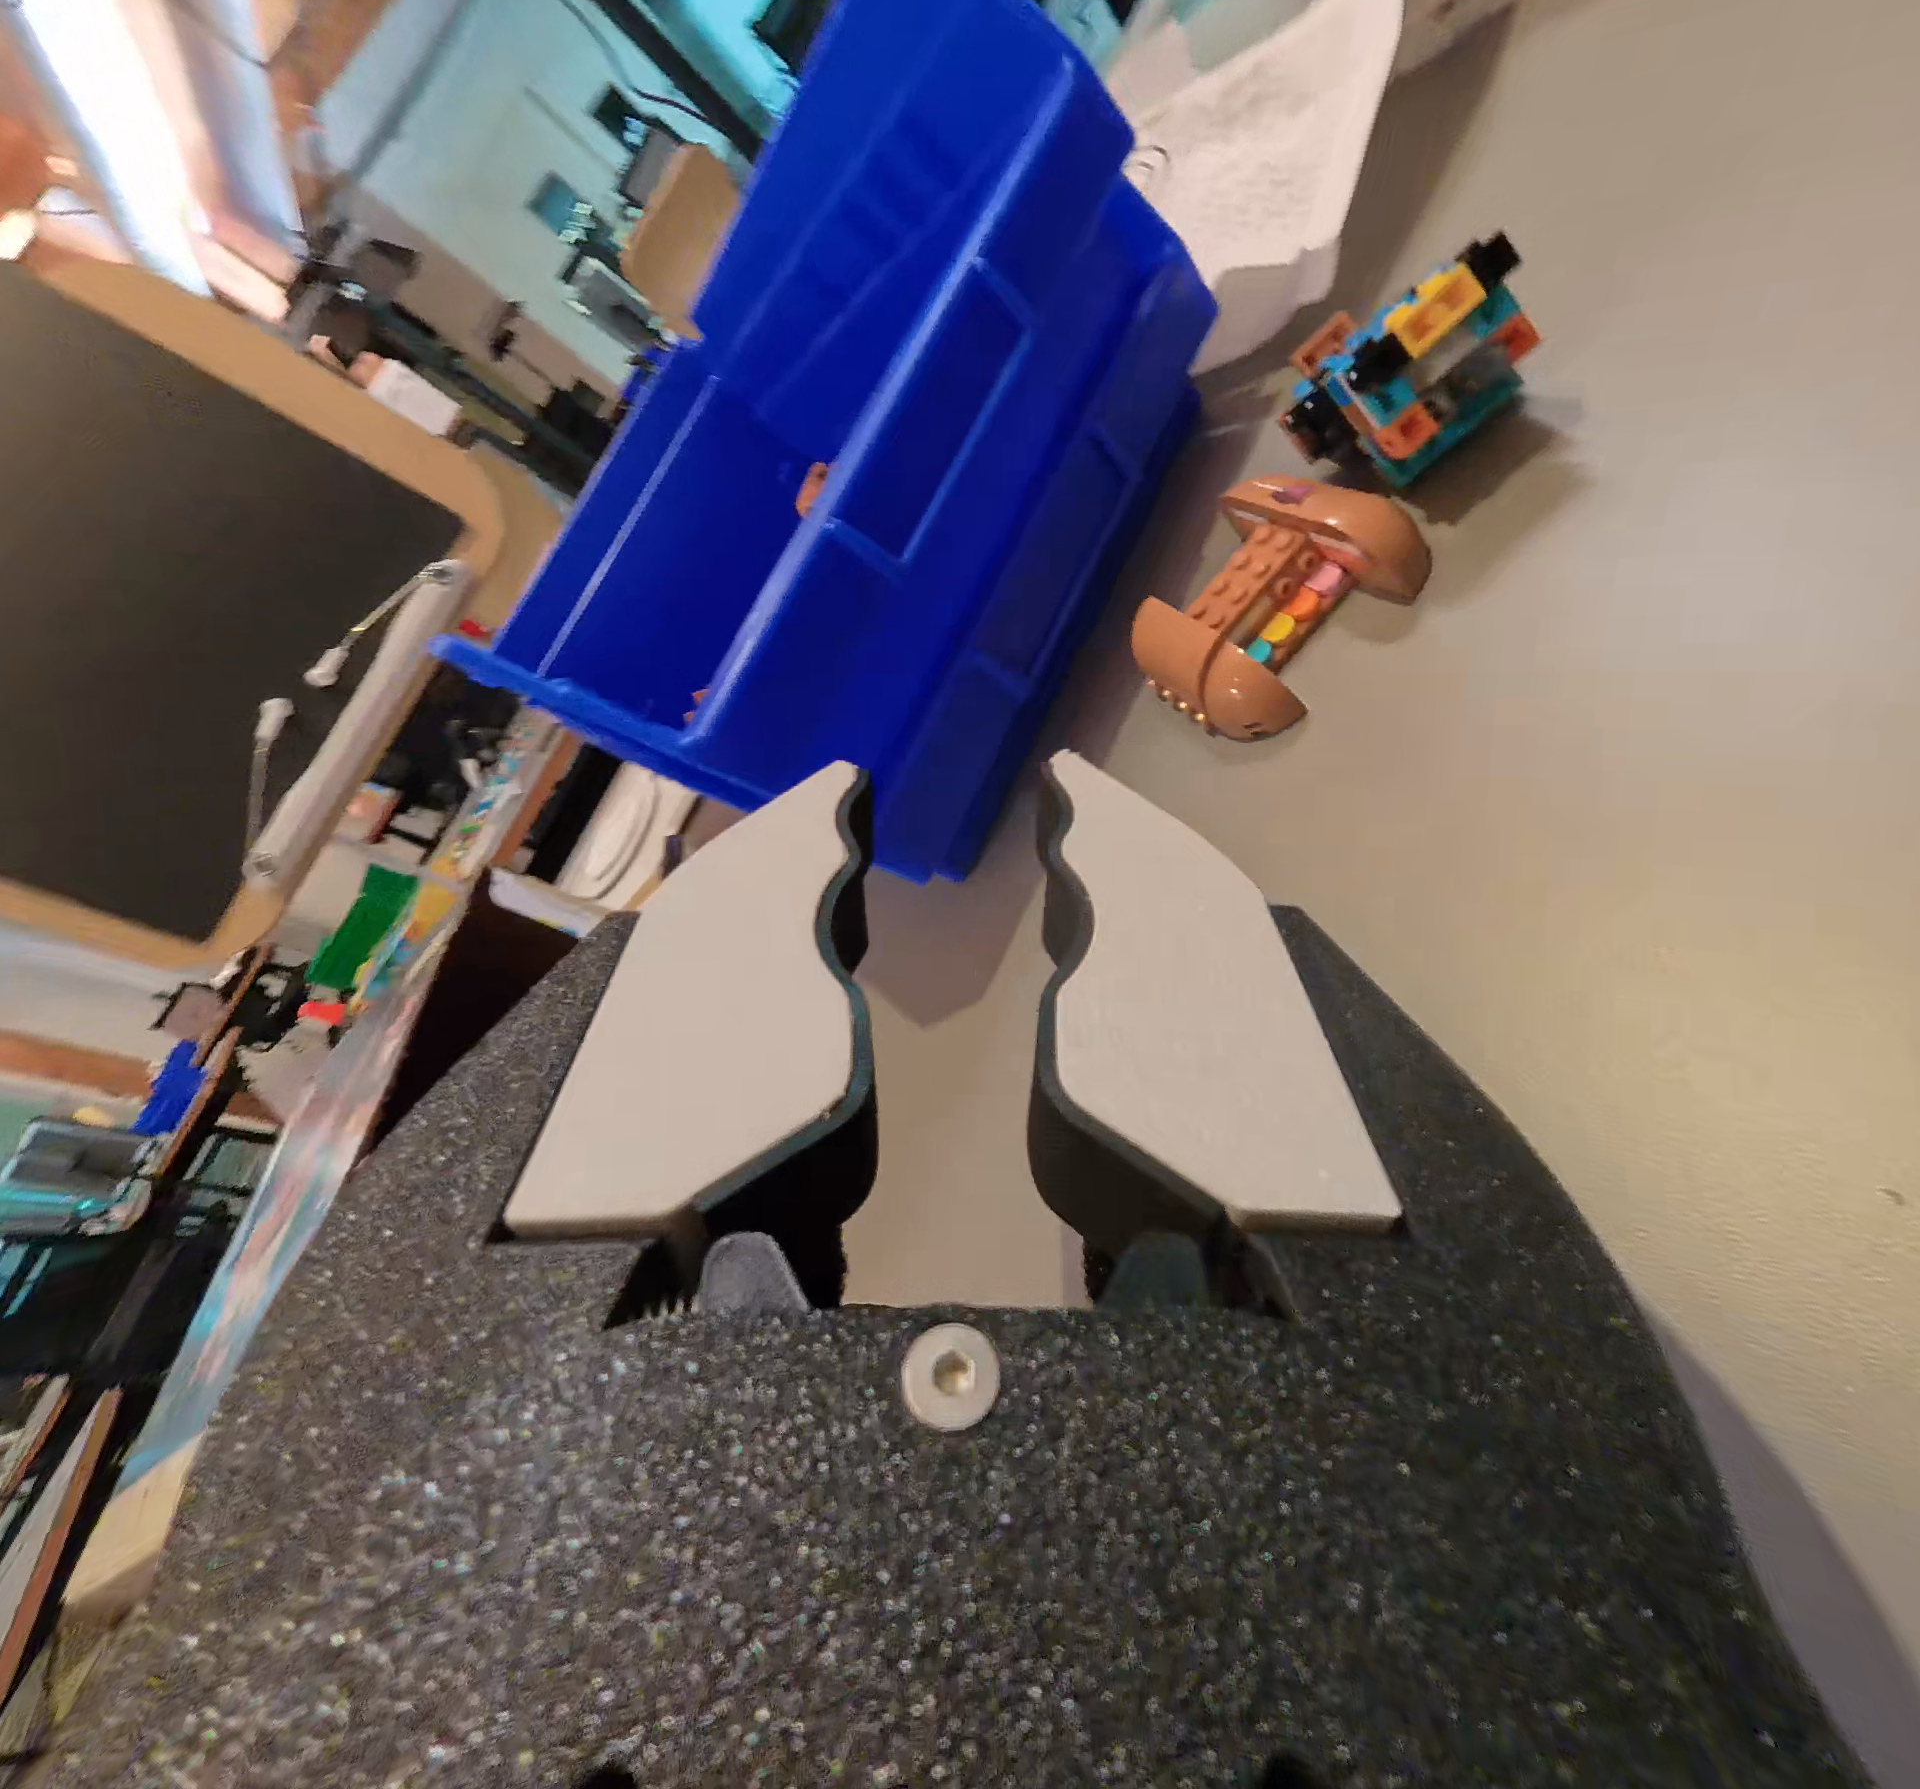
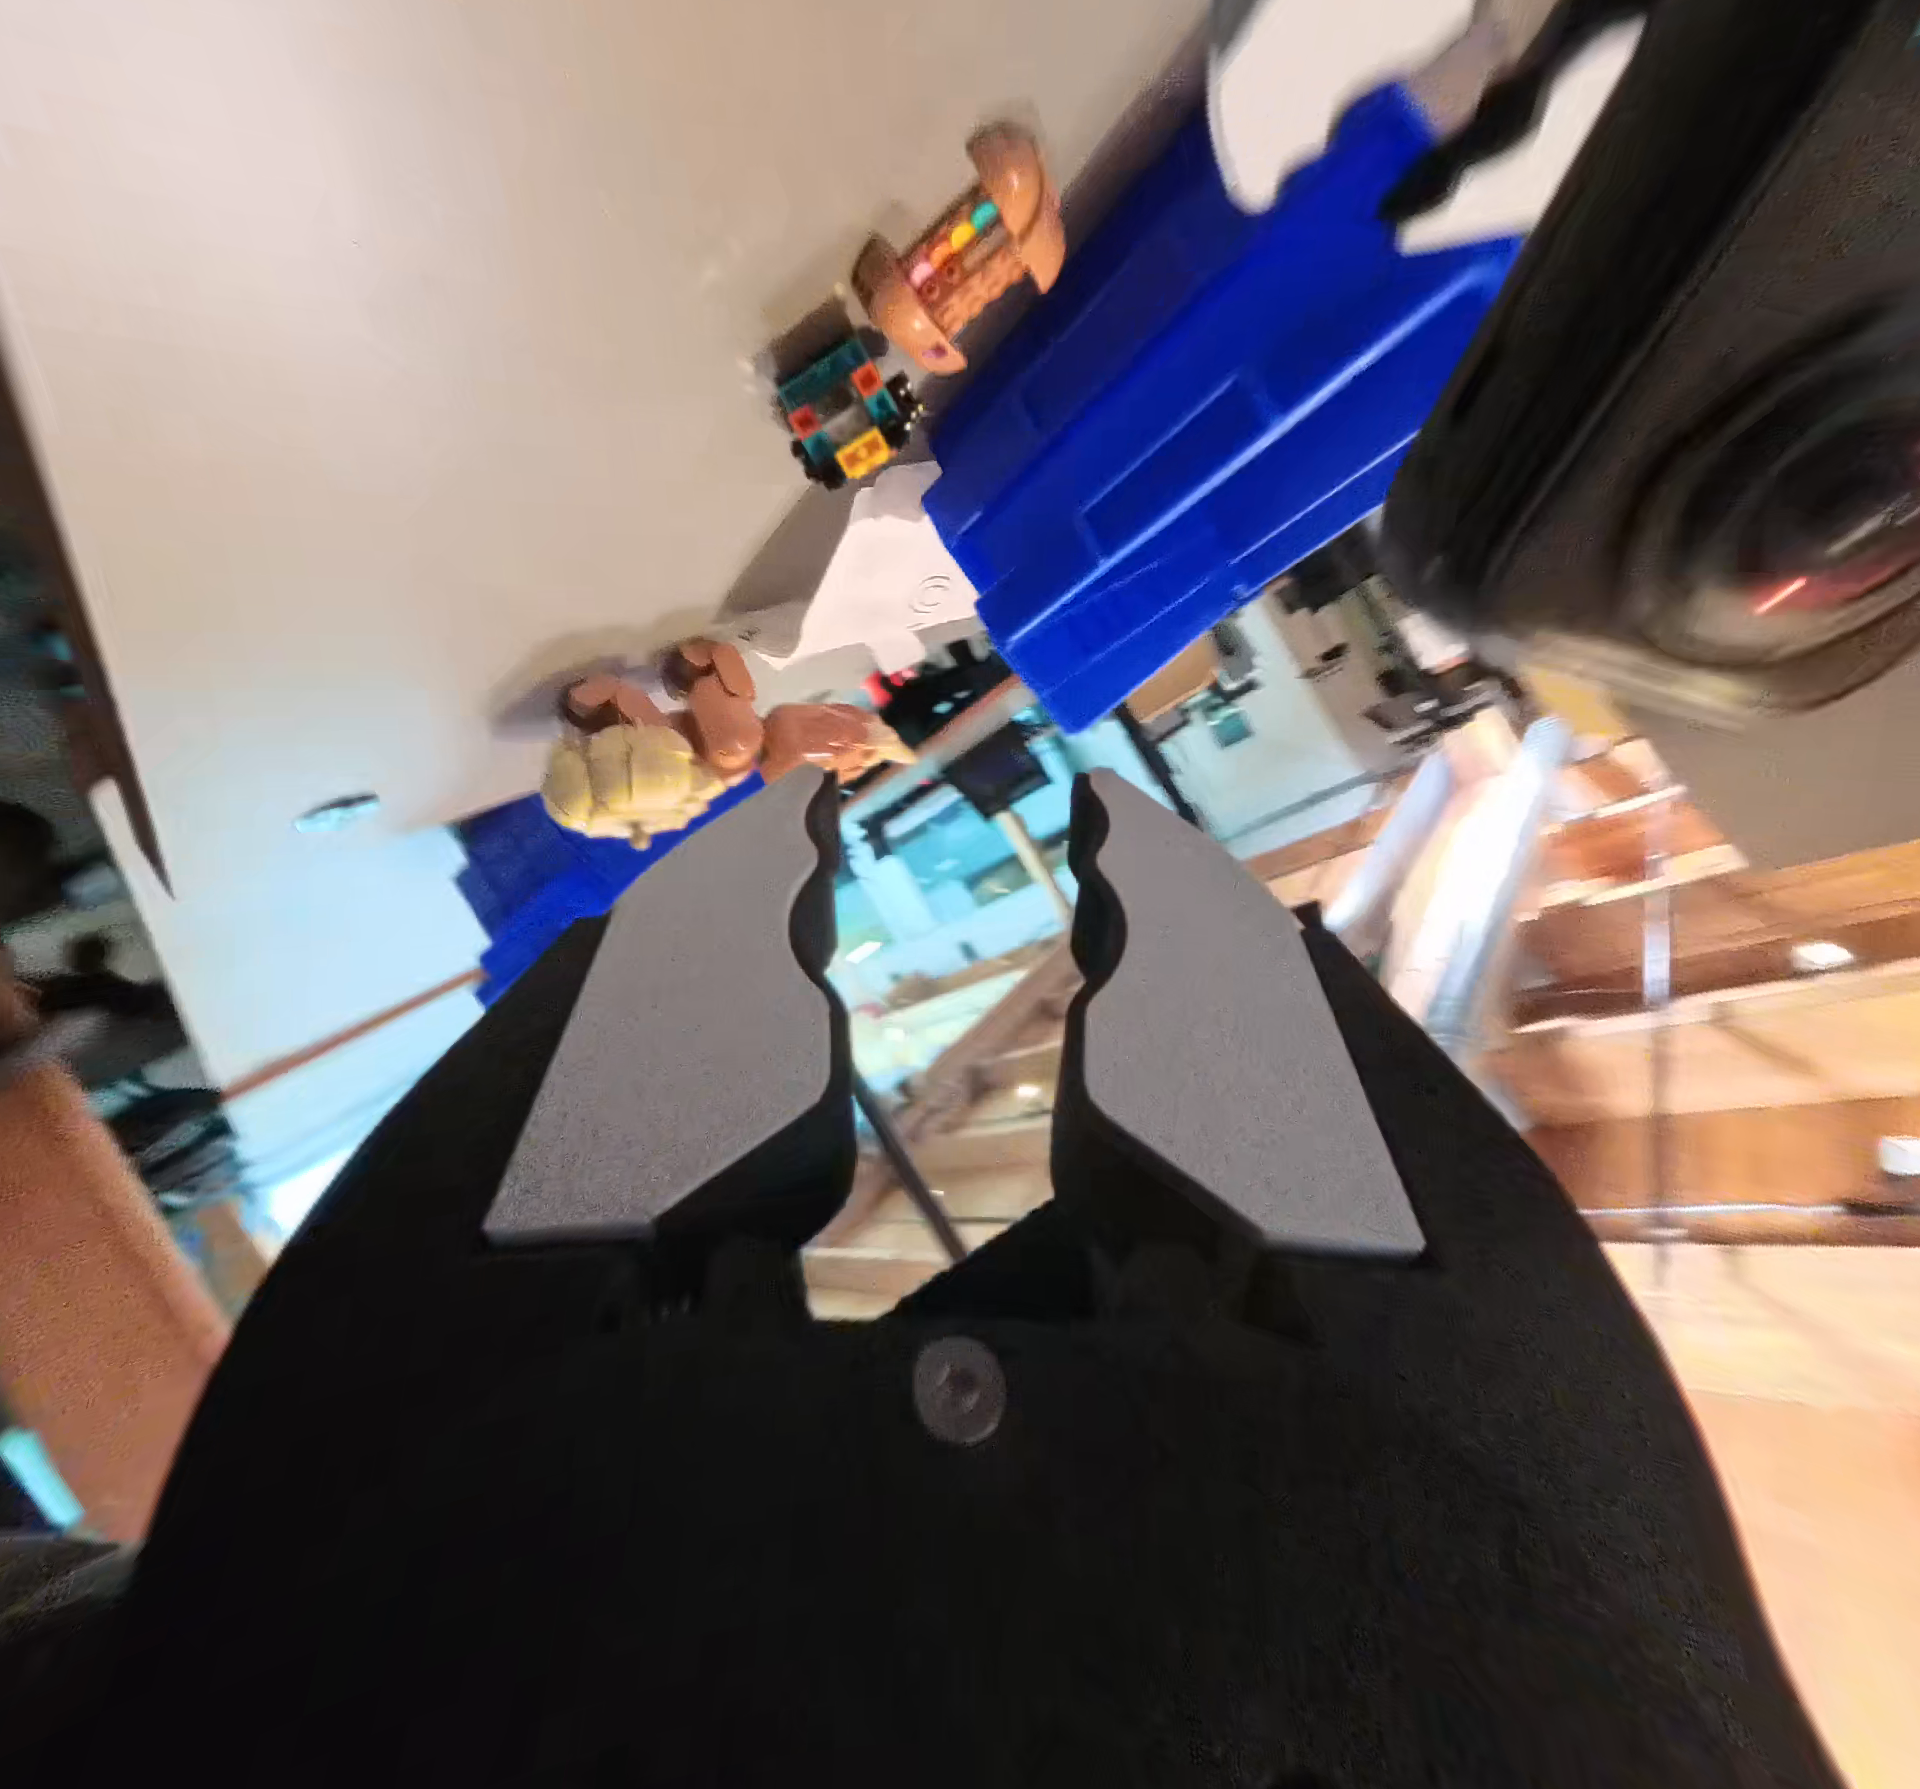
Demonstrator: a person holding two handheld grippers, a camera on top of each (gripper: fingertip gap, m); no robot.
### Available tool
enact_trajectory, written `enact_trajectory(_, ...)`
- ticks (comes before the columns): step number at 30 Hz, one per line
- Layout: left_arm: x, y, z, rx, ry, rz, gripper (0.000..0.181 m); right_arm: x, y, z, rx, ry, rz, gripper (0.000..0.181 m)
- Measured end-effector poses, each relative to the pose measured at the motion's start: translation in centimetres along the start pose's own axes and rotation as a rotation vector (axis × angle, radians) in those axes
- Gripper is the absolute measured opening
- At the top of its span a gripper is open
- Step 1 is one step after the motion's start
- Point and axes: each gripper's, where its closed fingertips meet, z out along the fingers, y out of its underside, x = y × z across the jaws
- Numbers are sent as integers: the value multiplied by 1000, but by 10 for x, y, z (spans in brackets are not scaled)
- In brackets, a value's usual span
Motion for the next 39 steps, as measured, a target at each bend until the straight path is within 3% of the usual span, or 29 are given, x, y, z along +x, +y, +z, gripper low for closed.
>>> enact_trajectory(4,12,5,-14,18,-30,-26,25,-6,-24,-46,-4,77,-169,40)
enact_trajectory(7,14,9,-17,6,-41,-28,25,-19,-32,-60,53,28,-243,43)
enact_trajectory(13,4,11,-18,3,-68,-94,25,-28,-43,-53,150,-74,-249,43)
enact_trajectory(20,-1,10,-21,31,-86,-128,25,-27,-74,-49,274,-27,-267,43)
enact_trajectory(24,3,12,-19,26,-49,-163,26,-42,-121,-36,538,-90,-111,43)
enact_trajectory(28,20,10,-15,55,135,-350,28,-66,-147,0,802,-220,143,43)
enact_trajectory(29,24,9,-14,51,184,-382,29,-66,-148,7,887,-236,233,31)
enact_trajectory(33,34,-6,-2,65,352,-478,39,-56,-128,45,1152,-227,556,33)
enact_trajectory(36,42,-17,19,31,436,-377,43,-51,-110,75,1256,-187,666,35)
enact_trajectory(39,54,-20,43,-52,532,-250,43,-46,-101,86,1379,-153,690,29)
